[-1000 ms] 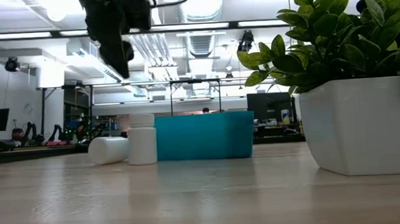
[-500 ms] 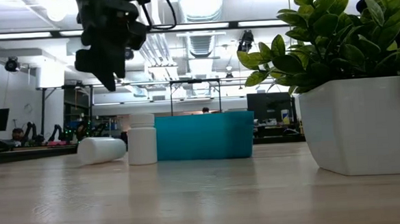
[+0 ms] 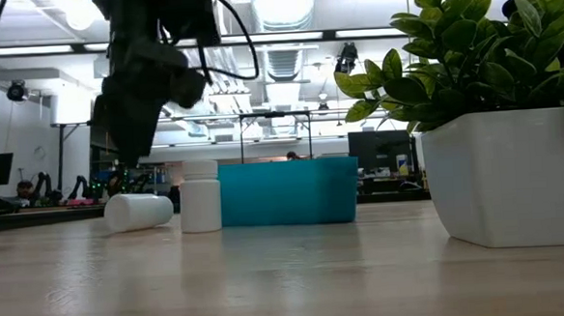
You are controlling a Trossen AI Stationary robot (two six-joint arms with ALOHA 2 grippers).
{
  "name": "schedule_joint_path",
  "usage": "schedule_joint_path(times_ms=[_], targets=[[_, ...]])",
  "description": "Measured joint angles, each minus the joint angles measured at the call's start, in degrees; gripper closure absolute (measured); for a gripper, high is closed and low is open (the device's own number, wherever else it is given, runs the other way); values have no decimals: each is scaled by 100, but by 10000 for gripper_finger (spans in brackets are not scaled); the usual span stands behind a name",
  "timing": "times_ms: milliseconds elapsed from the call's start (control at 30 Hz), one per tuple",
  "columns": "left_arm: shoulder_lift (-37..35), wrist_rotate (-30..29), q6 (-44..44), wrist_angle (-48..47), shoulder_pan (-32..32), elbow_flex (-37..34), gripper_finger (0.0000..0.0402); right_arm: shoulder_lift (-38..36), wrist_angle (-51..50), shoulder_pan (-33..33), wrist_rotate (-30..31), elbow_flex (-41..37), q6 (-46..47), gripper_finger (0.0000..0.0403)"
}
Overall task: Pick and place pill bottles into a basket
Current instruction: Put the white pill bottle in the blue bin
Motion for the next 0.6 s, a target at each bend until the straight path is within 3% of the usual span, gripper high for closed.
schedule_joint_path(times_ms=[200, 600], targets=[[257, 484, 185, 135, -1, -17, 164, 0, 0, -2, 2, -1, 0, 394], [251, 380, 303, 111, -23, 13, 162, 0, 0, -1, 2, -1, 0, 394]])
